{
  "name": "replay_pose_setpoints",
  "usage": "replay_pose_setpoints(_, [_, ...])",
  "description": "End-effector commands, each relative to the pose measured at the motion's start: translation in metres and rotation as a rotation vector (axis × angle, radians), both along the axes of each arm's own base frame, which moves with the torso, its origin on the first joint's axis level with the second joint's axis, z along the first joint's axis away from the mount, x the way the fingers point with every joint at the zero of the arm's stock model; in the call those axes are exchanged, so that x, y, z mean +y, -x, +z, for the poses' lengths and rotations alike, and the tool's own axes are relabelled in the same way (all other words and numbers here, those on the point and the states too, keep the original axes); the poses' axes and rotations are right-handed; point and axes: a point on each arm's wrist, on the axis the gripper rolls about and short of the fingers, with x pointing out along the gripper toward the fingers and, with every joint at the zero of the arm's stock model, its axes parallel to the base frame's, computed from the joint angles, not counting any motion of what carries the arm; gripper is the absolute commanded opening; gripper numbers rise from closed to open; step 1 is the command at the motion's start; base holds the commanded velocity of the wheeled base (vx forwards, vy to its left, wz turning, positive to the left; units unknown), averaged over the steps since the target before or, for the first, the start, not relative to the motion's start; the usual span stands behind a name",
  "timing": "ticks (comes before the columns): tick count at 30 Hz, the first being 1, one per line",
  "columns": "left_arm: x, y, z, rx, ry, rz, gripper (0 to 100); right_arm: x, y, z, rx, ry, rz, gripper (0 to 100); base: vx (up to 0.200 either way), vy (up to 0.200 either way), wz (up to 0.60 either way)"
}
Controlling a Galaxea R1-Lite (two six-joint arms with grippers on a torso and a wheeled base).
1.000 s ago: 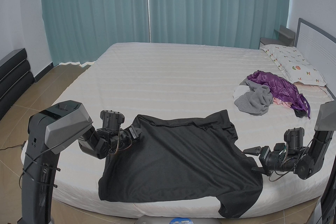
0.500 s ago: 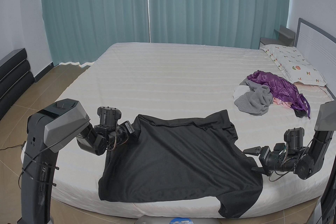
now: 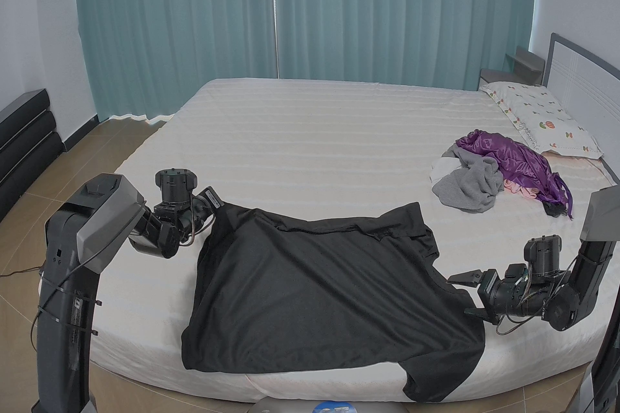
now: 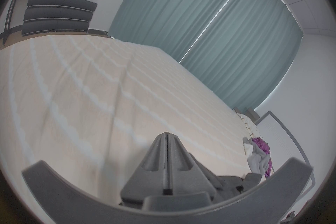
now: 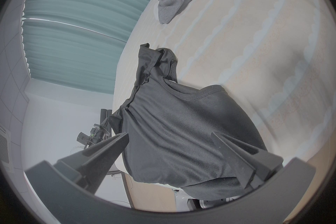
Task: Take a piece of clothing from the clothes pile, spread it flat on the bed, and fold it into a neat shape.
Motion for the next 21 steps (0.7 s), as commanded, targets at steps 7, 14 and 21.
replay_pose_setpoints(7, [0.035, -0.035, -0.028, -0.063, -0.002, 0.069, 0, 0.0, 0.0, 0.0, 0.001, -0.002, -0.001, 100, 0.0, 0.0, 0.0])
replay_pose_setpoints(14, [0.043, -0.044, -0.035, -0.092, 0.001, 0.085, 0, 0.0, 0.0, 0.0, 0.0, -0.001, 0.0, 100, 0.0, 0.0, 0.0])
replay_pose_setpoints(21, [0.045, -0.051, -0.035, -0.124, 0.007, 0.09, 0, 0.0, 0.0, 0.0, 0.0, -0.001, 0.0, 100, 0.0, 0.0, 0.0])
